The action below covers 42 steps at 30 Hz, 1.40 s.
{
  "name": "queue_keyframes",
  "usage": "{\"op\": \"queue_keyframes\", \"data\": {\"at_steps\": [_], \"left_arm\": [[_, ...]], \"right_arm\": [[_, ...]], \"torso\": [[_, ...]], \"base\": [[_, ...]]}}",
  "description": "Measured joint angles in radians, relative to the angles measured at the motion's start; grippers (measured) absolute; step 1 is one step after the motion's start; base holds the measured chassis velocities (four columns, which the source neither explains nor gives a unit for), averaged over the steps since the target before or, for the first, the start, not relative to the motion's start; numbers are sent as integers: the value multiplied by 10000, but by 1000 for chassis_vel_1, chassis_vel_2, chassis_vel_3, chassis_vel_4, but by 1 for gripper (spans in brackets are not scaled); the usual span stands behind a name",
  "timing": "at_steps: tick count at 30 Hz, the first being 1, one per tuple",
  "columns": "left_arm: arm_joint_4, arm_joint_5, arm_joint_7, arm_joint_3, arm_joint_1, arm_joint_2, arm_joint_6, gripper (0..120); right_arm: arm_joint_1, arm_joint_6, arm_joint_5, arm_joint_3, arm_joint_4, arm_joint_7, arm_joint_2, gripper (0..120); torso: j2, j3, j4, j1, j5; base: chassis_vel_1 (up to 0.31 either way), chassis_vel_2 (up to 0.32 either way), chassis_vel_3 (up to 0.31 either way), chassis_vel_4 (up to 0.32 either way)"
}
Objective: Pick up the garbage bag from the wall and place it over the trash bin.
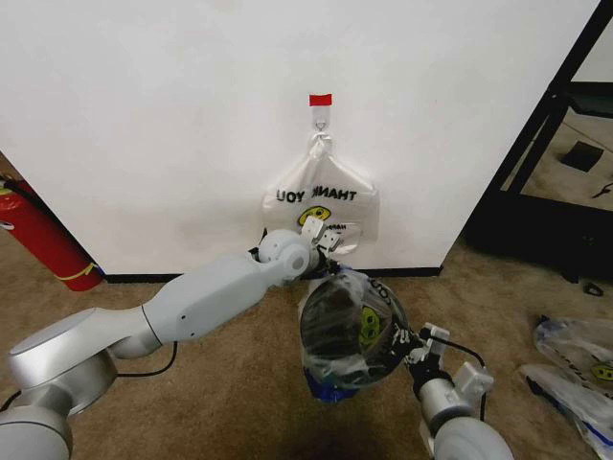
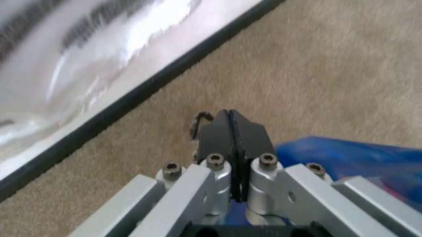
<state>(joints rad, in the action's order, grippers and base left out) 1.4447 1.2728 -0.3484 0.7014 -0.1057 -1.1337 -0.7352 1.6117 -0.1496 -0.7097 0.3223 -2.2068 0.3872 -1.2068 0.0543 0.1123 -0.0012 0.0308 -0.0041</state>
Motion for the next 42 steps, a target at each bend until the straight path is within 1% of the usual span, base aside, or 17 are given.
{"op": "queue_keyframes", "data": {"at_steps": [3, 7, 11, 14, 15, 17, 19, 20, 21, 24, 26, 27, 29, 34, 37, 40, 42], "left_arm": [[-125, -75, 151, 324, 68, 46, 0, 0], [-203, -121, 172, 222, 71, -25, -1, 0], [-170, -27, 28, -513, 62, -55, 0, 0], [239, 166, -216, -1302, -14, 203, -1, 2], [239, 166, -216, -1302, -14, 203, -1, 2], [670, 319, -509, -1764, -168, 432, 102, 11], [1446, 386, -880, -2157, -422, 883, 326, 20], [1823, 392, -991, -2286, -550, 1075, 385, 23], [1823, 392, -991, -2286, -550, 1075, 385, 23], [3661, 354, -1466, -2588, -1195, 1894, 552, 36], [4795, 295, -1698, -2635, -1690, 2257, 584, 44], [5261, 285, -1844, -2643, -1982, 2388, 584, 43], [5567, 289, -1977, -2641, -2221, 2449, 582, 40], [6567, 431, -2767, -2411, -3244, 2394, 462, 19], [6655, 468, -2959, -2260, -3477, 2323, 446, 12], [6634, 552, -3126, -2062, -3581, 2147, 413, 0], [6492, 785, -3317, -1892, -3504, 1846, 371, 0]], "right_arm": [[14, 47, 31, 28, -34, -27, 74, 0], [-54, 65, -13, 78, -25, -26, 105, 0], [-159, 85, -154, 151, 116, 8, 58, 0], [-396, 77, -465, 252, 250, 162, -82, 0], [-396, 77, -465, 252, 250, 162, -82, 0], [-526, 50, -596, 283, 364, 257, -162, 0], [-632, -12, -778, 340, 452, 387, -279, 0], [-661, -31, -842, 361, 486, 434, -331, 0], [-661, -31, -842, 361, 486, 434, -331, 0], [-694, -54, -911, 455, 610, 562, -520, 0], [-678, -48, -883, 530, 639, 600, -616, 0], [-687, -44, -861, 555, 654, 629, -650, 0], [-704, -42, -837, 567, 665, 653, -668, 0], [-733, 26, -405, 578, 688, 698, -711, 0], [-691, 61, -234, 579, 660, 699, -711, 0], [-621, 107, -21, 592, 601, 701, -714, 0], [-584, 156, 178, 575, 597, 701, -747, 0]], "torso": [[0, 0, 2, 0, 0], [0, 0, 2, 0, -1], [0, 0, -1, 0, 0], [0, 0, 5, 0, 1], [0, 0, 5, 0, 1], [0, 1, 2, 0, -3], [0, 0, 0, 0, -1], [0, 0, 2, 0, -2], [0, 0, 2, 0, -2], [1, 0, 8, 0, -2], [1, -1, -1, -1, -2], [1, -2, -1, -1, 1], [1, -1, 0, -1, 0], [1, -1, 1, -1, -2], [1, -1, 0, -1, 0], [1, -1, 3, -1, 0], [1, 0, 1, -1, 0]], "base": [[0, 0, 0, 0], [0, 0, 0, 0], [0, 0, 0, 0], [0, 0, 0, 0], [0, 0, 0, 0], [0, 0, 0, 0], [0, 0, 0, 0], [0, 0, 0, 0], [0, 0, 0, 0], [0, 0, 0, 0], [0, 0, 0, 0], [0, 0, 0, 0], [0, 0, 0, 0], [0, 0, 0, 0], [0, 0, 0, 0], [0, 0, 0, 0], [0, 0, 0, 0]]}}
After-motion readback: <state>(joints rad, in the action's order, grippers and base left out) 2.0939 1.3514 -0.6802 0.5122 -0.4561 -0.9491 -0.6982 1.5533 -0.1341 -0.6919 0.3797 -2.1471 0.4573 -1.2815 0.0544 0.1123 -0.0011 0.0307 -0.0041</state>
